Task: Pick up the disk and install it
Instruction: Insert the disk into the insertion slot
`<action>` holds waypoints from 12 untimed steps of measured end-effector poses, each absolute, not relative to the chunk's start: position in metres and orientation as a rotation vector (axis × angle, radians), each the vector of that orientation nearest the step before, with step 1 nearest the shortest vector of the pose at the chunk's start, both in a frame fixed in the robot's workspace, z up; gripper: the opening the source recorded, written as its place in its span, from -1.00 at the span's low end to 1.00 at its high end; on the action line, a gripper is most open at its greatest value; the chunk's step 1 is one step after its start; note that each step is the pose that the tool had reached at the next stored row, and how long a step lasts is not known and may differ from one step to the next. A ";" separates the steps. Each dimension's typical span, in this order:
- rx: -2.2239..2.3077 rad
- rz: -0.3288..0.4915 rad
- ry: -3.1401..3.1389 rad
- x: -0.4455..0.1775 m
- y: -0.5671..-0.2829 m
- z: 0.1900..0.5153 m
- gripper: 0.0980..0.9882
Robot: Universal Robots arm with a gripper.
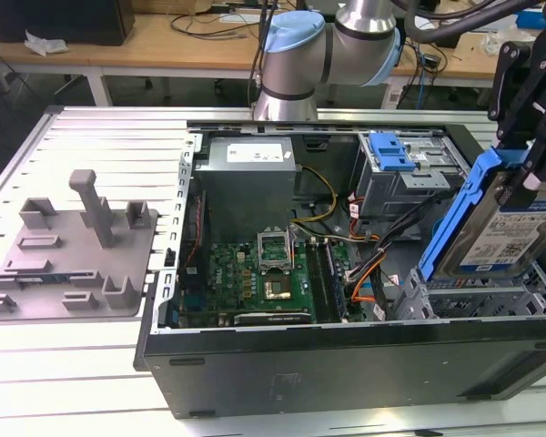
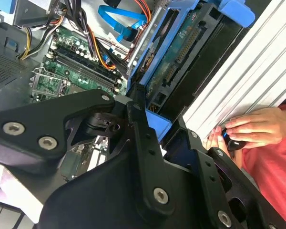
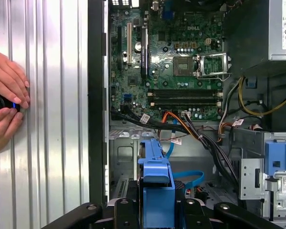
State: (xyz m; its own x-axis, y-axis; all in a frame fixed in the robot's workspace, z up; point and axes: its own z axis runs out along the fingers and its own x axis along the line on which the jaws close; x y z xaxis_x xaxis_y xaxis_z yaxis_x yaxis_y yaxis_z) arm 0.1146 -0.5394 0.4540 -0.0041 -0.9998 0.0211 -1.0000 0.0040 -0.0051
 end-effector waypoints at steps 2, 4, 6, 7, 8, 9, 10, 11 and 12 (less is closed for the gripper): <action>2.209 0.029 -2.218 0.115 -0.539 0.453 -0.40; 2.209 0.029 -2.218 0.116 -0.539 0.452 -0.40; 2.209 0.029 -2.218 0.116 -0.539 0.451 -0.40; 2.209 0.029 -2.218 0.116 -0.539 0.451 -0.40; 2.209 0.029 -2.218 0.116 -0.539 0.450 -0.40; 2.209 0.029 -2.218 0.116 -0.539 0.449 -0.40; 2.209 0.029 -2.218 0.116 -0.539 0.449 -0.40; 2.209 0.029 -2.218 0.116 -0.539 0.449 -0.40; 2.209 0.029 -2.218 0.117 -0.539 0.447 -0.40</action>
State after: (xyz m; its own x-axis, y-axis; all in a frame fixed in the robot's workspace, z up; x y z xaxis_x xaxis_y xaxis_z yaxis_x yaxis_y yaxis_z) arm 0.1168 -0.5394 0.4472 -0.0040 -0.9998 0.0213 -1.0000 0.0039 -0.0052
